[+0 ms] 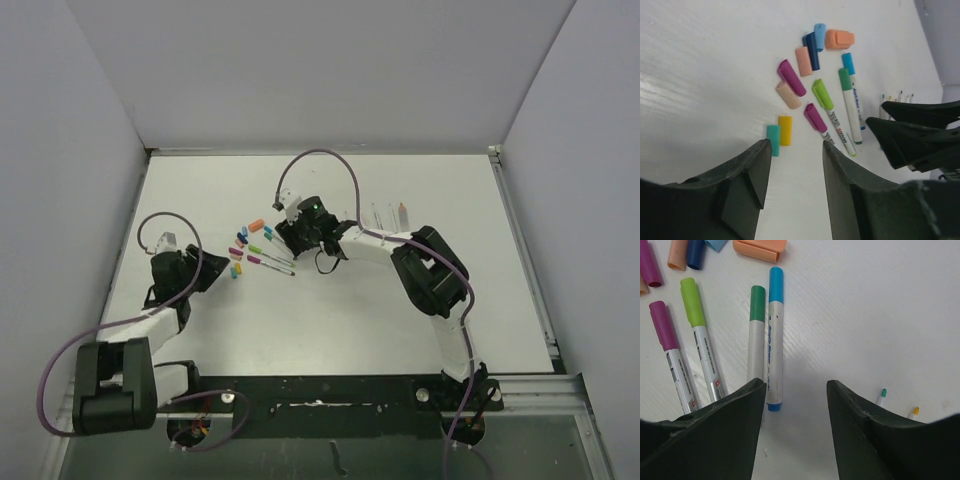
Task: Open the pen caps
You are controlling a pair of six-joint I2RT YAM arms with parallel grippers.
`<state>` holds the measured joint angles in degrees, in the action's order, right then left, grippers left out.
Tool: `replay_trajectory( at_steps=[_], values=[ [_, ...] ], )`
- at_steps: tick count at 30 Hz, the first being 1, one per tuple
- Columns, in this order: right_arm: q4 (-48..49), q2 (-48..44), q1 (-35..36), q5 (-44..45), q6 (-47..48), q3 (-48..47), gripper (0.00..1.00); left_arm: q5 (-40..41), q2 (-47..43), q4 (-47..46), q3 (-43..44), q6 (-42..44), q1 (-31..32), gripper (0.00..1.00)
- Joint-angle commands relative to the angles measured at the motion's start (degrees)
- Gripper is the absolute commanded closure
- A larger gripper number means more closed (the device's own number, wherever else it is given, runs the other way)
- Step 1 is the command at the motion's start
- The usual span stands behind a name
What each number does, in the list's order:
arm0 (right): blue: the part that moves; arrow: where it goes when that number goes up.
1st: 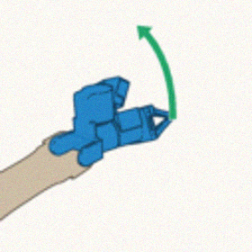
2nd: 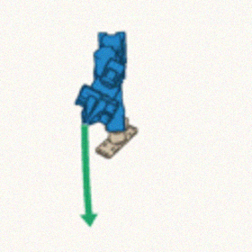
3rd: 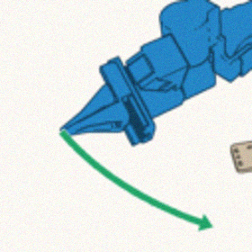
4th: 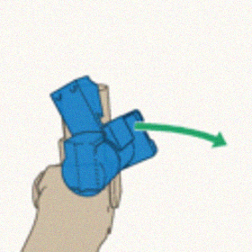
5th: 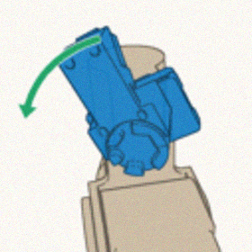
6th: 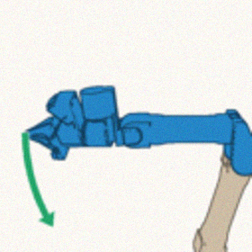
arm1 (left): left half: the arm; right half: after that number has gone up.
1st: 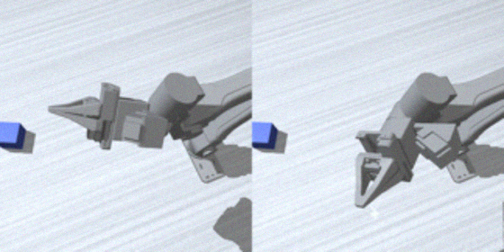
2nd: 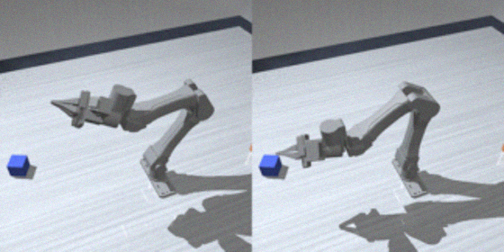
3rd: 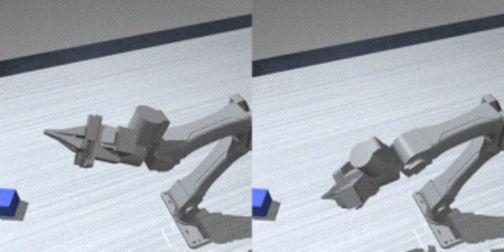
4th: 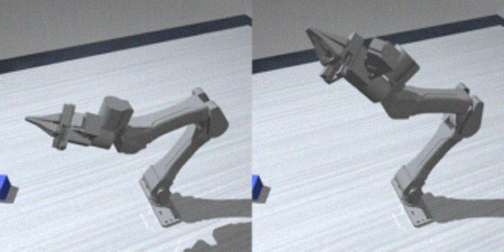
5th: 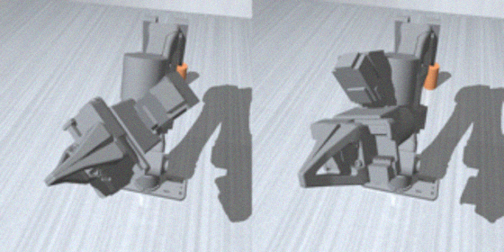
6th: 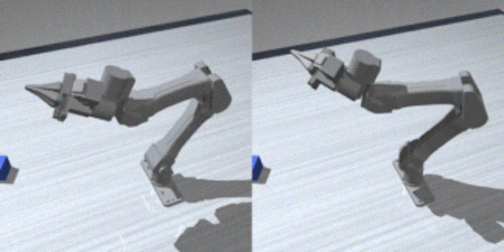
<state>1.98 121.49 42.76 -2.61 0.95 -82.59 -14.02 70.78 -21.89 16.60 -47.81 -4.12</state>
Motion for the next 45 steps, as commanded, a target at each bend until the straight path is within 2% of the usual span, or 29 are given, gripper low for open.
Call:
replay_trajectory(
  at_steps=[1, 3, 9, 31, 36, 45],
  values=[
    [1.4, -0.2, 0.2, -0.6, 0.3, -2.9, 0.47, -2.7, -9.4, 1.3, 0.2, -0.1, -1.1, 0.54],
    [1.4, 0.2, 0.2, -0.7, 0.2, -3.1, 0.47, -3.5, -12.1, 3.1, 0.7, 0.1, -1.5, 0.5],
    [1.3, 1.3, 0.2, -1.0, 0.2, -3.9, 0.47, -6.1, -11.3, 1.6, 1.0, -1.4, -1.8, 0.44],
    [0.5, 5.2, 0.3, -1.6, 0.1, -6.4, 0.49, -7.5, -12.4, 3.1, 2.7, -1.6, -2.1, 0.42],
    [0.0, 6.0, 0.4, -1.6, 0.1, -6.6, 0.56, -8.8, -12.2, 3.9, 4.6, -1.2, -2.1, 0.42],
    [-1.2, 6.9, 0.4, -1.3, 0.0, -6.4, 0.79, -10.4, -12.1, 6.8, 9.8, -0.4, -2.0, 0.4]
  ],
)
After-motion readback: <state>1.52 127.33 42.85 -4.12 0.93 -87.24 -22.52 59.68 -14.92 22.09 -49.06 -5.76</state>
